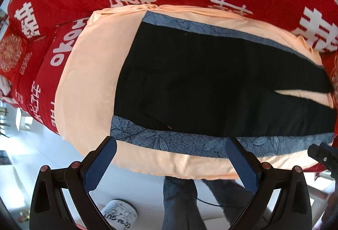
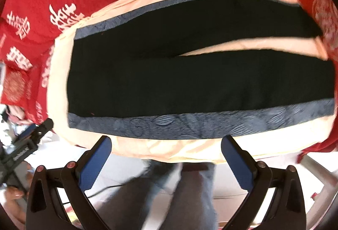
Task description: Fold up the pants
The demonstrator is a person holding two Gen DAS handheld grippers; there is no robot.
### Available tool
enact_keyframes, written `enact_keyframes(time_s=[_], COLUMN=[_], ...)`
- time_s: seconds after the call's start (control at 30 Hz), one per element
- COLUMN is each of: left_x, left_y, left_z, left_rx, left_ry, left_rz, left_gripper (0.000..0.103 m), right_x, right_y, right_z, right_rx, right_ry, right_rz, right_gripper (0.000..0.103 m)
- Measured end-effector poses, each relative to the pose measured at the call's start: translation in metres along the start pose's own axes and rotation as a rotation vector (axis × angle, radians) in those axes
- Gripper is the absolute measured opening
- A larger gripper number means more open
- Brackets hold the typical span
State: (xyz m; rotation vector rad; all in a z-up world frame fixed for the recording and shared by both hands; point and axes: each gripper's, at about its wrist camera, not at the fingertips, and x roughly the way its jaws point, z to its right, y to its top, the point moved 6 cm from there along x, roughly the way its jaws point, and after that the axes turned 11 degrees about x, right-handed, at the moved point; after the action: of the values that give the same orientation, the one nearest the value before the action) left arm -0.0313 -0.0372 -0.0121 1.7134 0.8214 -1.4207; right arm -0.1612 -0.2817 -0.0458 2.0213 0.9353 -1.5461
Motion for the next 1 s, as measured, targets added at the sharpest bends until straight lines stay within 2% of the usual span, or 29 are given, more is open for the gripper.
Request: enact_keyframes(time_s=[0.1, 0.2, 0.27, 0.33, 0.4, 0.63, 0.77, 0.8, 0.83, 0.87, 0.9, 1.0], left_x=[0.019, 0.052, 0.070, 0.084, 0.096, 0.142, 0.154, 0.155, 0.156, 0.155, 0.155, 0.153], left_y=[-0.004, -0.018, -0.028, -0.037, -0.047, -0.075, -0.080, -0.080, -0.080, -0.080, -0.081, -0.079], left_z=[-0.015, -0.031, -0.041, -0.049, -0.056, -0.075, -0.081, -0.082, -0.082, -0.082, -0.083, -0.082], left_rx=[-0.033, -0.087, -0.111, -0.123, -0.145, -0.253, -0.306, -0.313, -0.319, -0.325, -0.332, -0.383], left_ry=[-0.057, -0.155, -0.189, -0.209, -0.247, -0.415, -0.467, -0.475, -0.479, -0.485, -0.495, -0.562], left_rz=[0.004, -0.037, -0.038, -0.032, -0.024, -0.005, 0.007, 0.009, 0.013, 0.016, 0.018, 0.010], left_gripper=[0.103, 0.103, 0.103, 0.103, 0.103, 0.103, 0.103, 0.103, 0.103, 0.103, 0.103, 0.103], right_x=[0.019, 0.046, 0.075, 0.100, 0.127, 0.190, 0.198, 0.198, 0.197, 0.195, 0.194, 0.170], right_y=[-0.008, -0.023, -0.037, -0.050, -0.062, -0.076, -0.069, -0.067, -0.065, -0.063, -0.059, -0.051], right_z=[-0.006, -0.018, -0.033, -0.044, -0.055, -0.059, -0.059, -0.059, -0.061, -0.062, -0.063, -0.075], right_rx=[0.045, 0.060, 0.084, 0.112, 0.143, 0.228, 0.308, 0.317, 0.335, 0.352, 0.375, 0.362], right_ry=[0.096, 0.168, 0.268, 0.332, 0.427, 0.537, 0.648, 0.658, 0.667, 0.677, 0.690, 0.783], right_rz=[-0.021, -0.065, -0.123, -0.180, -0.220, -0.210, -0.188, -0.183, -0.174, -0.171, -0.175, -0.154], right_gripper=[0.103, 0.100, 0.092, 0.071, 0.071, 0.071, 0.071, 0.068, 0.049, 0.036, 0.014, 0.010])
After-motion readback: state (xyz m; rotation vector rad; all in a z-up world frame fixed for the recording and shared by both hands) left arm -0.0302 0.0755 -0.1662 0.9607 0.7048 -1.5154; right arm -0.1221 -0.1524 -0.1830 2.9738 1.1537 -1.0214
